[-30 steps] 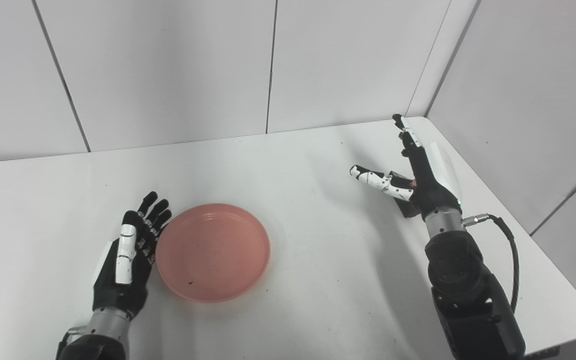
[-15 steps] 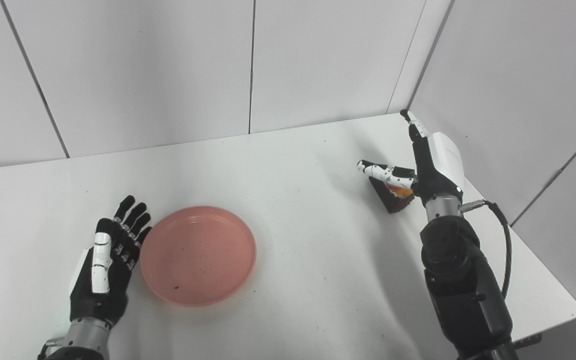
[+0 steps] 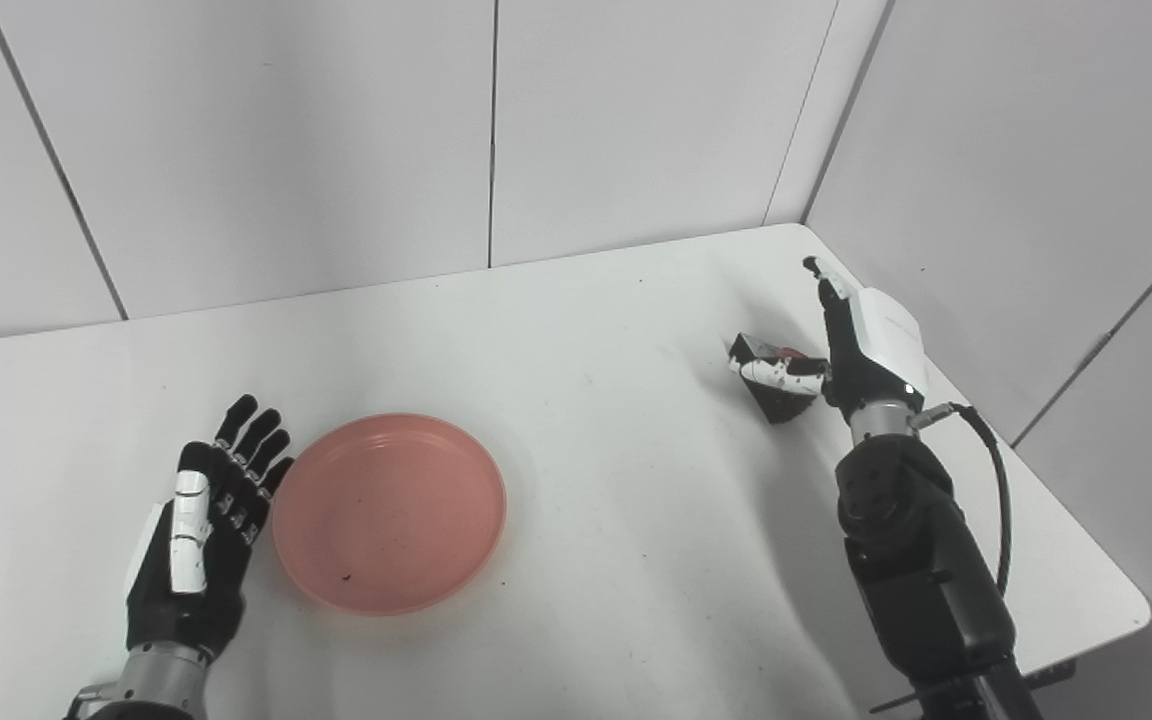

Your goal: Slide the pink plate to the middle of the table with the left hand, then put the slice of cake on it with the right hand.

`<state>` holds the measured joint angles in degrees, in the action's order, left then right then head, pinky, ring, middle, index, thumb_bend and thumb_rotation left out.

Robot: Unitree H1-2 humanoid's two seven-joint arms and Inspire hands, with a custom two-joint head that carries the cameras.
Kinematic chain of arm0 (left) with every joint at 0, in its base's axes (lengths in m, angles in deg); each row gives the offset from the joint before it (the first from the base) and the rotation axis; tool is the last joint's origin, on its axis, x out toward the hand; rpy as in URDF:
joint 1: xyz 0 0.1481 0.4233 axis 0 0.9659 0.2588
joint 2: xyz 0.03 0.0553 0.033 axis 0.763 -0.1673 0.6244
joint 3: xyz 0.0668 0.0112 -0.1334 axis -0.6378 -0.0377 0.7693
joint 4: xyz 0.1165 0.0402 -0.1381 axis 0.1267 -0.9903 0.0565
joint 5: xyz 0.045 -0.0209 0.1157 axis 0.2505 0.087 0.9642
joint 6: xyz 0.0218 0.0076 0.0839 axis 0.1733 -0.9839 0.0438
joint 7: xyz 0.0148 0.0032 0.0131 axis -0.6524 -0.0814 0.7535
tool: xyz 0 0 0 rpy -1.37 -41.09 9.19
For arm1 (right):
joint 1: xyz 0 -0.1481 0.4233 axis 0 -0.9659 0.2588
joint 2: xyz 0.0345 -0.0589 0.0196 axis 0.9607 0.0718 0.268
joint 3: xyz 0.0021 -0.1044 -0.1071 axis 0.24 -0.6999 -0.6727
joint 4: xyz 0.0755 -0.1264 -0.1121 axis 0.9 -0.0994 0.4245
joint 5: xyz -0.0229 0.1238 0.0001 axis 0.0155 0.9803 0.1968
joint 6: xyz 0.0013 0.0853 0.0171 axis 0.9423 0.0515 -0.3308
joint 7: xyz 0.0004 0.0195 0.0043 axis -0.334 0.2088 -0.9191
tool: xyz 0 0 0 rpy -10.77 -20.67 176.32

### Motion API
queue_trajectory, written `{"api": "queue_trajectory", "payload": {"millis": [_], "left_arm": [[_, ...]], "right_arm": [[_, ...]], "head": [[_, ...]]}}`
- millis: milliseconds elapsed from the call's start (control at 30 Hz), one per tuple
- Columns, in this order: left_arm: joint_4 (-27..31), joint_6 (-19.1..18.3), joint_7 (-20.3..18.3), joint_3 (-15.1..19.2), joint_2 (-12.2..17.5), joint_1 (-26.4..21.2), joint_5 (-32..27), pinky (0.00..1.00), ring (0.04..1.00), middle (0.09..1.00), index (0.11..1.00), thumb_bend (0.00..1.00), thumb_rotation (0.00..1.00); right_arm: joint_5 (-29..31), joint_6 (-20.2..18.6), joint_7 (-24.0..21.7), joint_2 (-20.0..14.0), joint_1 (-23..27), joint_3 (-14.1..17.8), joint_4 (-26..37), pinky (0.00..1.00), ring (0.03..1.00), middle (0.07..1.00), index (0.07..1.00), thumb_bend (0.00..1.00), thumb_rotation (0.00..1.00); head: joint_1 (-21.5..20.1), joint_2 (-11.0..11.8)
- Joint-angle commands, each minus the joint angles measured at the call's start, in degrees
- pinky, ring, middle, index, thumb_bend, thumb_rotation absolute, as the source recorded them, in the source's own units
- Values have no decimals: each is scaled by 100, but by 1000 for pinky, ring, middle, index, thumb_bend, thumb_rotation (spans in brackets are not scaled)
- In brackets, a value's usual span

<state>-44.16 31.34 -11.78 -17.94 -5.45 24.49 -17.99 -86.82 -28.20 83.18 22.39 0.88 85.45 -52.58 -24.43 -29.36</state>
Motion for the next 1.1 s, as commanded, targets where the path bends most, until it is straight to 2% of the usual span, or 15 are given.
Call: {"api": "queue_trajectory", "payload": {"millis": [0, 200, 400, 433, 500, 533, 633, 667, 733, 833, 933, 1067], "left_arm": [[29, -136, 6, -22, 36, 53, 27, 940, 954, 946, 926, 620, 993], [96, -155, 38, -22, -2, 67, 27, 935, 951, 944, 922, 618, 979], [116, -180, 58, -32, -11, 56, 49, 929, 949, 941, 921, 618, 981], [114, -168, 57, -39, -8, 53, 57, 932, 950, 943, 923, 621, 983], [102, -154, 56, -45, -6, 49, 63, 934, 951, 944, 925, 623, 984], [96, -153, 57, -46, -6, 48, 62, 935, 953, 944, 926, 623, 981], [97, -158, 57, -60, 1, 54, 77, 938, 954, 946, 928, 632, 979], [110, -173, 60, -65, 0, 57, 77, 942, 956, 947, 929, 629, 979], [136, -193, 79, -72, -11, 68, 78, 941, 955, 946, 927, 622, 979], [172, -201, 101, -95, -19, 82, 99, 940, 954, 945, 925, 621, 976], [204, -230, 126, -115, -28, 91, 117, 942, 955, 947, 927, 623, 973], [283, -304, 164, -144, -47, 102, 123, 943, 955, 945, 927, 616, 975]], "right_arm": [[28, 120, 242, -224, 162, 13, -31, 769, 881, 894, 887, 733, 310], [95, 99, 294, -284, 180, -86, -280, 799, 879, 887, 881, 710, 299], [399, 218, 436, -304, 178, -98, -479, 661, 805, 861, 864, 700, 197], [446, 254, 480, -306, 180, -96, -536, 613, 748, 830, 850, 691, 139], [526, 329, 602, -298, 186, -83, -649, 584, 714, 811, 841, 685, 103], [554, 365, 665, -290, 189, -72, -699, 542, 663, 766, 804, 669, 42], [813, 670, 995, -227, 233, 61, -951, 505, 596, 673, 717, 614, 3], [852, 755, 1106, -233, 252, 73, -1056, 494, 570, 631, 595, 552, 57], [887, 899, 1328, -253, 278, 67, -1224, 439, 517, 525, 508, 524, 20], [894, 921, 1490, -267, 265, 23, -1213, 393, 483, 502, 487, 521, 3], [933, 1113, 1630, -324, 252, 0, -1307, 377, 469, 506, 473, 519, 0], [966, 1166, 1702, -329, 238, 2, -1263, 361, 450, 498, 476, 520, 0]], "head": [[2, -6], [7, -19], [5, -30], [12, -36], [14, -39], [15, -40], [29, -54], [34, -56], [57, -65], [75, -72], [101, -86], [143, -93]]}}
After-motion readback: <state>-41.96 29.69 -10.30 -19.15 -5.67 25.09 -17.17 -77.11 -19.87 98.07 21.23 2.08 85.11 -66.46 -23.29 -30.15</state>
